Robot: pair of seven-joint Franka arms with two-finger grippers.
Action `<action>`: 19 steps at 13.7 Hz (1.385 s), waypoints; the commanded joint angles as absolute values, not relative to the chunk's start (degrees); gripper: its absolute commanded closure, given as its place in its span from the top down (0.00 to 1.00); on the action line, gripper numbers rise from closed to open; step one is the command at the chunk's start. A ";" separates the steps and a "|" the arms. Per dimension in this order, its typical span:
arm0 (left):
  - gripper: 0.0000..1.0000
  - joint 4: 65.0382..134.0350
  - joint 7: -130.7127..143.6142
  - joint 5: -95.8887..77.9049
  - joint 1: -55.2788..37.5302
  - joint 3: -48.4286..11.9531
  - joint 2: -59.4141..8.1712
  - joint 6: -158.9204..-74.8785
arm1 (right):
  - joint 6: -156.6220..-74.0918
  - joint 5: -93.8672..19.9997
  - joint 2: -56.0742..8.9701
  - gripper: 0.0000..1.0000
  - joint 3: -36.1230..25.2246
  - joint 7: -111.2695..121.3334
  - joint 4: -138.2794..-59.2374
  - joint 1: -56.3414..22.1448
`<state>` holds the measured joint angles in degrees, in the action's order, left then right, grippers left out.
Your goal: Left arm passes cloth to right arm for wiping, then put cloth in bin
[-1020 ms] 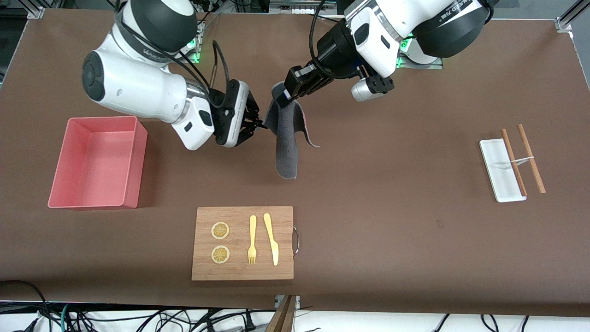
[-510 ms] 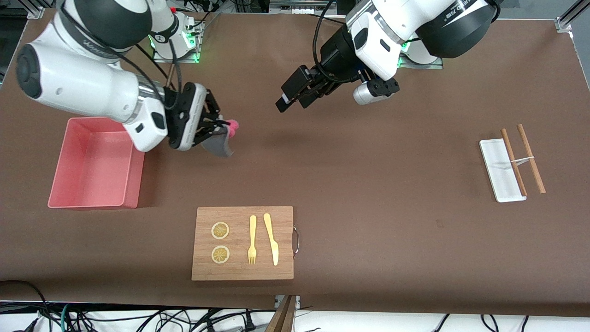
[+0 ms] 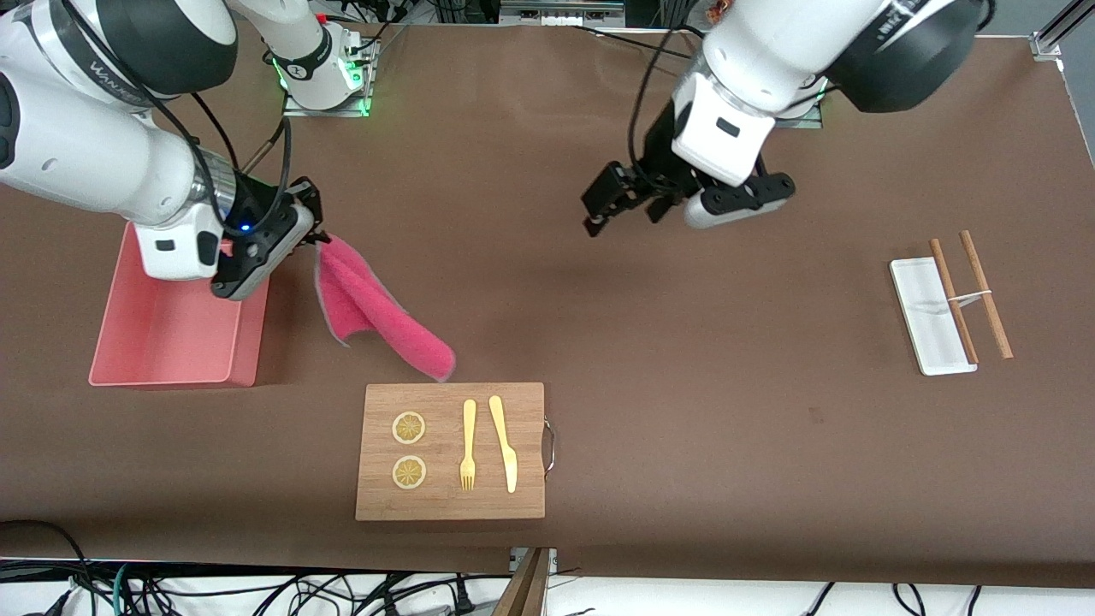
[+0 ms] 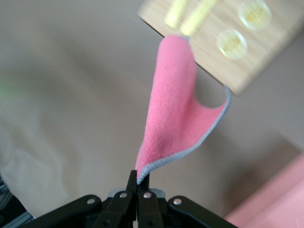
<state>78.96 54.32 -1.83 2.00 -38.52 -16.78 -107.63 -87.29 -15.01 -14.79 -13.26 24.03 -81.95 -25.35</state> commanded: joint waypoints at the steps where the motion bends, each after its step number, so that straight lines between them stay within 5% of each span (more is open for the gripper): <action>1: 1.00 80.76 37.59 -0.79 2.64 -34.30 -13.99 -100.22 | -87.62 -9.60 -13.54 0.00 -12.66 15.41 -87.26 -23.39; 7: 1.00 93.69 7.69 -0.79 3.69 -22.79 -1.60 -97.74 | -99.83 1.04 -8.52 0.00 -8.37 2.03 -102.55 -17.42; 11: 1.00 92.99 -9.79 -0.97 -3.86 -3.64 0.79 -90.53 | -112.37 1.06 -12.99 0.00 -8.00 1.67 -109.50 -16.09; 14: 1.00 93.08 -12.13 0.78 -2.72 -0.01 -0.70 -90.70 | -119.51 0.53 -19.06 0.00 -7.91 1.58 -109.60 -16.17; 19: 1.00 89.58 -11.78 4.04 -2.20 0.26 -5.26 -90.97 | -120.15 -1.58 -21.27 0.00 -6.94 -4.27 -107.58 -20.55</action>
<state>92.81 -11.52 2.29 -1.82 0.47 -3.06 -91.18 -120.69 -0.65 -21.09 -7.28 0.13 -109.14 -18.04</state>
